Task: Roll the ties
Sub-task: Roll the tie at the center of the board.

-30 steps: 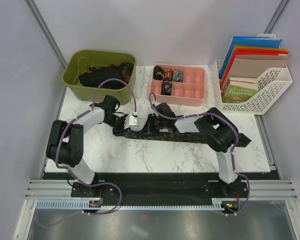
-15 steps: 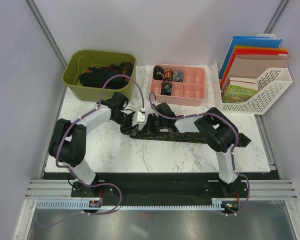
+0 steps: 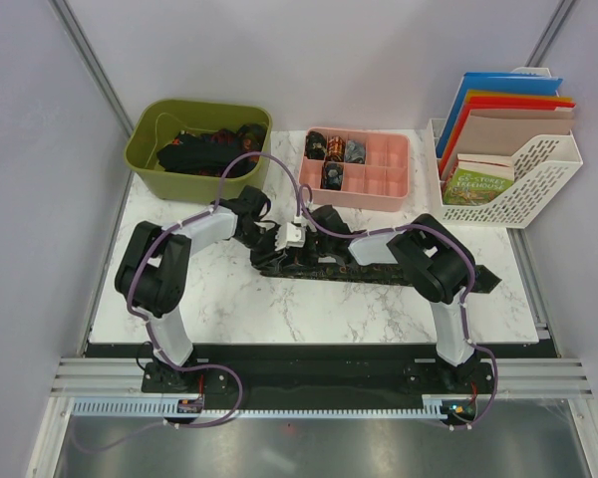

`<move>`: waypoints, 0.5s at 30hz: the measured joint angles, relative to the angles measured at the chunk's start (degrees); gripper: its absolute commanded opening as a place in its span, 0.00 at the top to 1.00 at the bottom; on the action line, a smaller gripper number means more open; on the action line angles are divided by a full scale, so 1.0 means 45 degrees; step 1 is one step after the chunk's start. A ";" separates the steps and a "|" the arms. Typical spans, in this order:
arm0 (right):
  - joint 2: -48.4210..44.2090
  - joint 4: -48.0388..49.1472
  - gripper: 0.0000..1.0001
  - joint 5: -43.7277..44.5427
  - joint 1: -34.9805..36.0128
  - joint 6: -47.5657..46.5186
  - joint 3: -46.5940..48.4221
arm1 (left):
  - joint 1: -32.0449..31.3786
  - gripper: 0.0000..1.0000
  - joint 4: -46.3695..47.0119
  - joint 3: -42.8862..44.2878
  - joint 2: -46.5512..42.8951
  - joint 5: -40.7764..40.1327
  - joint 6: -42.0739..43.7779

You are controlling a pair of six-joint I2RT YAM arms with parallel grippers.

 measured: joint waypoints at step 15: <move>-0.1564 -0.0685 0.62 -0.0389 -0.0573 -0.0306 -0.0777 | -0.0097 0.64 0.0087 -0.0015 0.0029 -0.0374 -0.0063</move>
